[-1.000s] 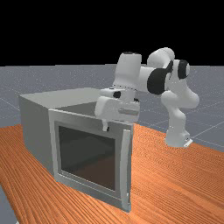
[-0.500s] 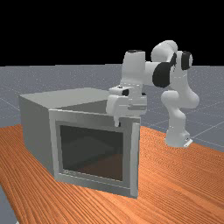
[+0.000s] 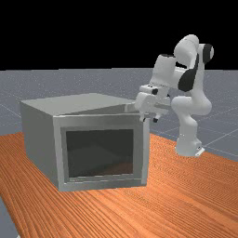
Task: Close the microwave
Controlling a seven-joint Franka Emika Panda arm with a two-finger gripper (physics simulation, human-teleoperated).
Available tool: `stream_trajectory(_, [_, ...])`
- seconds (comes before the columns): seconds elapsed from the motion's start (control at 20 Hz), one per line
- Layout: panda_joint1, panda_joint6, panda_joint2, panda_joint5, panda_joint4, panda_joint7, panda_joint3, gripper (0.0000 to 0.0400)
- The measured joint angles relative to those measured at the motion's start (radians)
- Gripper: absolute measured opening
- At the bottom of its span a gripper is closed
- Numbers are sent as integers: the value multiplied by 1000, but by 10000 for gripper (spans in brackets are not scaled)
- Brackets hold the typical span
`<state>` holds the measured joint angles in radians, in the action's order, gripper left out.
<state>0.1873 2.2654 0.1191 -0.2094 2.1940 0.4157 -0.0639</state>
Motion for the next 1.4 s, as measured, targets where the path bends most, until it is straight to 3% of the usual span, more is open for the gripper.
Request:
stream_trajectory(0.1, [11, 17, 17, 34, 22, 79, 25, 400])
stream_trajectory(0.15, [14, 31, 19, 91, 25, 76, 33, 400])
stream_trajectory(0.45, [69, -15, -66, 44, -80, -148, -53, 400])
stream_trajectory(0.55, [83, -38, -102, 81, -99, -73, -53, 400])
stream_trajectory(0.75, [80, 61, -171, 68, -47, -88, -54, 400])
stream_trajectory(1.0, [69, 49, -282, 52, -180, -71, -45, 400])
stream_trajectory(1.3, [17, 124, -220, 95, -83, 139, -14, 400])
stream_trajectory(1.35, [34, 92, -219, 4, -89, 29, -3, 400])
stream_trajectory(1.4, [39, 95, -209, -3, -78, 50, 1, 400])
